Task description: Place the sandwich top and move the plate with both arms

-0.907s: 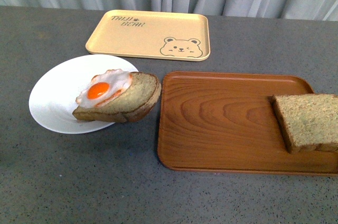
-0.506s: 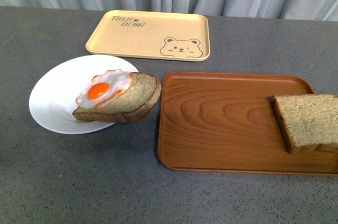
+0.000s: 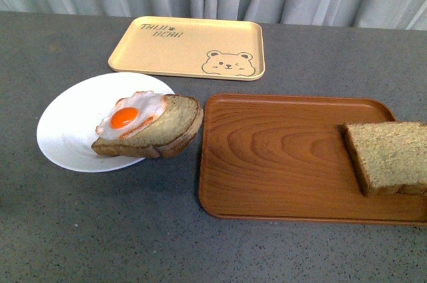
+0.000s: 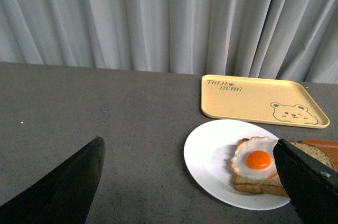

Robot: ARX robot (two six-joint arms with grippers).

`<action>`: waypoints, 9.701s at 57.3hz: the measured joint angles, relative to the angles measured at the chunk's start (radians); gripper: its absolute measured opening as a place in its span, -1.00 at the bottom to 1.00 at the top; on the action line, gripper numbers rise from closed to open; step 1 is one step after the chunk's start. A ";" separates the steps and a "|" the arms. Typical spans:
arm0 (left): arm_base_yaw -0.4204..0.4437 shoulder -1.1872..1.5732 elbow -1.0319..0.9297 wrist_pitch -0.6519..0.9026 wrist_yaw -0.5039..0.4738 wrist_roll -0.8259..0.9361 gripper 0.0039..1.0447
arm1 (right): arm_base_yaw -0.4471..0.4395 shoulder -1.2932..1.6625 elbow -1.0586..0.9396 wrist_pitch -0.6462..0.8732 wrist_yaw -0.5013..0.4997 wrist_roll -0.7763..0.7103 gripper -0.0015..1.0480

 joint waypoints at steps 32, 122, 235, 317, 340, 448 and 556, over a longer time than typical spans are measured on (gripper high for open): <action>0.000 0.000 0.000 0.000 0.000 0.000 0.83 | -0.128 1.248 0.275 0.586 -0.213 0.191 0.82; 0.000 0.000 0.000 0.000 0.000 0.000 0.83 | 0.305 0.954 0.558 0.444 -0.115 0.389 -0.97; 0.000 0.000 0.000 0.000 0.000 0.000 0.83 | 0.590 1.054 0.470 0.866 0.367 0.193 0.49; 0.000 0.000 0.000 0.000 0.000 0.000 0.83 | 0.135 -0.076 -0.134 0.480 -0.075 -0.262 -0.97; 0.000 0.000 0.000 0.000 0.000 0.000 0.83 | 0.134 -0.251 -0.134 0.311 -0.075 -0.262 -0.97; 0.114 1.951 0.492 0.959 0.492 -0.866 0.83 | 0.134 -0.528 -0.133 0.027 -0.077 -0.264 0.82; 0.024 2.066 0.621 1.017 0.482 -1.215 -0.96 | 0.134 -0.528 -0.133 0.027 -0.077 -0.264 0.82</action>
